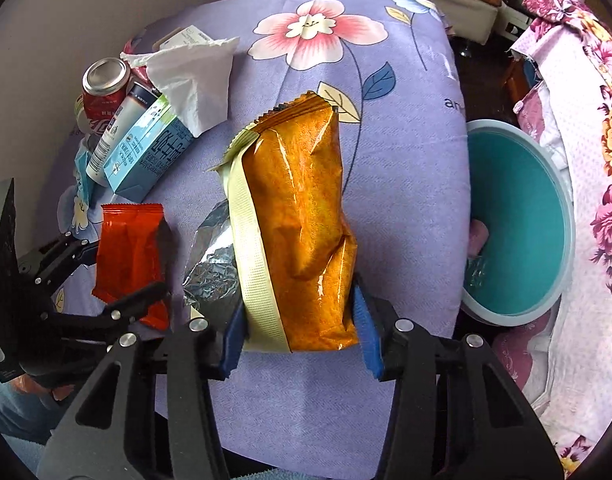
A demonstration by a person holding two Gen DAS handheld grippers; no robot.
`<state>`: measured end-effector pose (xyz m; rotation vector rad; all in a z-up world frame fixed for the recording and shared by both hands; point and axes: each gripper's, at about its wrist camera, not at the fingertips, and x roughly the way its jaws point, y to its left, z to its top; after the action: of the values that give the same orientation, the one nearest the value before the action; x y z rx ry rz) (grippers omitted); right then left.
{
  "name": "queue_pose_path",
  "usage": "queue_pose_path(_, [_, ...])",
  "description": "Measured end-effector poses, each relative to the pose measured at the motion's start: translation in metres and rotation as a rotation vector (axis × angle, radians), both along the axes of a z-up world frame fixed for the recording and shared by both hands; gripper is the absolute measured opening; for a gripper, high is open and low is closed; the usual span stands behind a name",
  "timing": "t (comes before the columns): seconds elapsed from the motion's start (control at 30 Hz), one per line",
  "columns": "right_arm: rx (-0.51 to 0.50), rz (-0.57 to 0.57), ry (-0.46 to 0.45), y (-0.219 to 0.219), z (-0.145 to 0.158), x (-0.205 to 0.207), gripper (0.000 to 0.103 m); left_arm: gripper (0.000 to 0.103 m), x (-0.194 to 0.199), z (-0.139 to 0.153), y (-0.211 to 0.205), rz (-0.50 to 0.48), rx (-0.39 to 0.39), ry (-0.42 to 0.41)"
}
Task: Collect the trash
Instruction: 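Carry both snack bags over the teal bin and release them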
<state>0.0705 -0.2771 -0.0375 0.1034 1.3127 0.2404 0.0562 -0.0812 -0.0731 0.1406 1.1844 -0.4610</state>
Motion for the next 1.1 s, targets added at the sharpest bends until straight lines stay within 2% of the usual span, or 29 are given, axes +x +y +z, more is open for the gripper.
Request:
queue_pose_path(0.03, [-0.003,-0.009,-0.008,-0.004,0.002,-0.002,0.045,0.041,0.001,0.001,0.001,0.008,-0.008,0.003])
queue_pose_path(0.2, [-0.006,-0.064,-0.055,-0.04,0.012,0.0,0.045,0.032,-0.001,0.021,-0.003,0.029,0.022,-0.07])
queue_pose_path(0.37, [0.01,-0.14,-0.099,-0.077,0.021,-0.005,0.045,0.032,0.006,0.048,-0.035,-0.034,0.029,-0.125])
queue_pose_path(0.57, [-0.006,-0.268,-0.148,-0.141,0.029,-0.01,0.045,0.032,0.022,0.068,-0.118,-0.169,0.011,-0.171])
queue_pose_path(0.83, [-0.045,-0.395,-0.161,-0.21,0.025,-0.021,0.045,0.032,0.039,0.048,-0.225,-0.313,-0.013,-0.12])
queue_pose_path(1.1, [-0.058,-0.44,-0.125,-0.239,0.003,-0.015,0.046,0.033,0.06,0.019,-0.27,-0.348,0.015,-0.082])
